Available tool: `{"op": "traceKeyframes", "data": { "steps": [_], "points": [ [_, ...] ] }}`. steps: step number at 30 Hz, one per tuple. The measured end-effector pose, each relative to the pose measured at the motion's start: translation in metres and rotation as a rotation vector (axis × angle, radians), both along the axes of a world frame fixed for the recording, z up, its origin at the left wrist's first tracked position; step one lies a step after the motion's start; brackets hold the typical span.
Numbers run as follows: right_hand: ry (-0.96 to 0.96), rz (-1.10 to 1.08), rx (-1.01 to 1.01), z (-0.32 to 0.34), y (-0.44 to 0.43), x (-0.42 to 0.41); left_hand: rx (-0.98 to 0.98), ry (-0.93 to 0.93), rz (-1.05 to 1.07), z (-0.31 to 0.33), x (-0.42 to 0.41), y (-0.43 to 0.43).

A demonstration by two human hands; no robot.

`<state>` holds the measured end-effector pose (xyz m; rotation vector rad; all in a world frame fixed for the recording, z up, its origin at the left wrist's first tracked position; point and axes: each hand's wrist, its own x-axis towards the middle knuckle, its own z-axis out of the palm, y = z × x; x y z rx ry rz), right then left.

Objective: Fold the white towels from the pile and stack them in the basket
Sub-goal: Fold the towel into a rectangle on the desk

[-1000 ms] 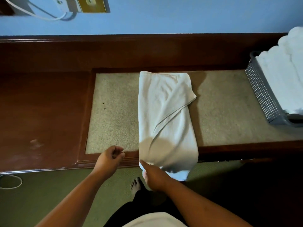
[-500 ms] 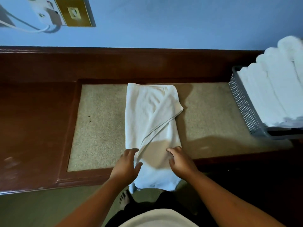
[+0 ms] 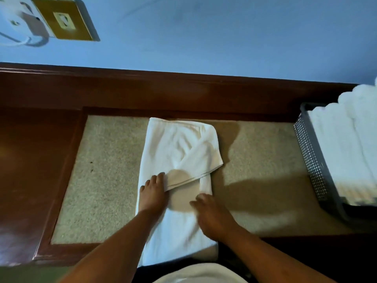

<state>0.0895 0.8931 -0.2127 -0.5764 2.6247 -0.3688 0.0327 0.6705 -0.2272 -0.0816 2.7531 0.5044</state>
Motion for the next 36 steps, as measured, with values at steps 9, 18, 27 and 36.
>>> {"op": "traceKeyframes", "data": {
  "steps": [9,18,27,36],
  "points": [
    [0.122,0.172,0.107,-0.030,-0.007,-0.128,0.394,0.053,0.393,0.007,-0.172,0.015],
    [-0.006,-0.299,0.201,-0.050,0.022,-0.278,0.567,-0.082,0.667,-0.053,-0.251,-0.005],
    [0.069,-0.480,0.136,-0.023,-0.001,-0.219,0.679,0.041,0.675,-0.026,-0.212,0.000],
    [-0.034,-0.315,0.064,-0.024,0.014,0.026,0.429,0.082,0.147,-0.020,0.068,-0.040]
  ]
}}
